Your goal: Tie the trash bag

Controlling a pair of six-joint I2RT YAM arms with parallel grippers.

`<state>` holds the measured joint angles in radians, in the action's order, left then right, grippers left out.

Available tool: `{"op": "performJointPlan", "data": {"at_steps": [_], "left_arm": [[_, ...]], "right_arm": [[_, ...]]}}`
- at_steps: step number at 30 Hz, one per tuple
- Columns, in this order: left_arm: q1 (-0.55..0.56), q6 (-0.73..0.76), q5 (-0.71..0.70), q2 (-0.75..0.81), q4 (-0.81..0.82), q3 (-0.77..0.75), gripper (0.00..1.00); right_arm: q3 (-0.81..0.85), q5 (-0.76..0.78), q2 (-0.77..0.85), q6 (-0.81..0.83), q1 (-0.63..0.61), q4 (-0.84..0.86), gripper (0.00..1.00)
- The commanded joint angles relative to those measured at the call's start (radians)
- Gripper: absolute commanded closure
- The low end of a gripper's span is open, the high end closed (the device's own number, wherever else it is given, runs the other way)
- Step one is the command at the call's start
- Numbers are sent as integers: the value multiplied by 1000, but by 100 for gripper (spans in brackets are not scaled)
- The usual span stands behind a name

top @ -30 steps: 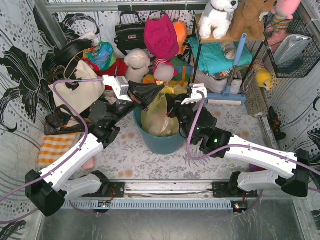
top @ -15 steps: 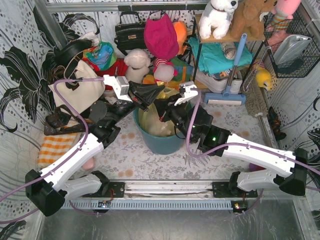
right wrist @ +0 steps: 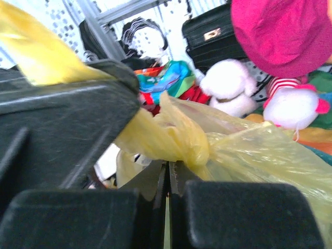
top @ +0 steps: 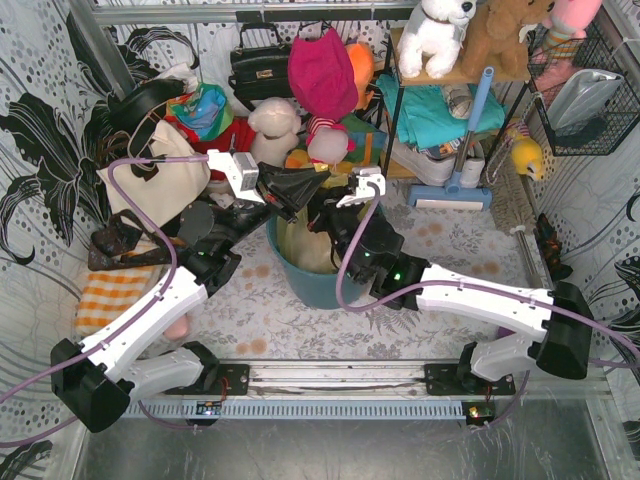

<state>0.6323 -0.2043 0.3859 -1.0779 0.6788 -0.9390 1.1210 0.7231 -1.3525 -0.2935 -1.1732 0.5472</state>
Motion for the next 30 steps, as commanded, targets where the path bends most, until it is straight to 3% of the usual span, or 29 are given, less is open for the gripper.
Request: {"op": "performJointPlan", "data": {"at_steps": [1,11,22,25,28,30], "left_arm": [[-2,-1,16,1,20,-32,100],[-2,6,15,5,10,-34,100],[-2,11,8,15,5,-34,97],[-1,11,3,18,7,-34,86],[-2,7,-14,37,9,-27,63],[-2,6,-36,57,7,-20,52]], "right_arm": [[-35,162,-35,108,-2,250,100],[-87,275,-83,339,2,545,100],[-124,232,-25,214,68,458,100],[-129,212,-24,202,72,459,100],[-135,202,-18,193,72,457,100],[-138,195,-13,187,72,451,100]]}}
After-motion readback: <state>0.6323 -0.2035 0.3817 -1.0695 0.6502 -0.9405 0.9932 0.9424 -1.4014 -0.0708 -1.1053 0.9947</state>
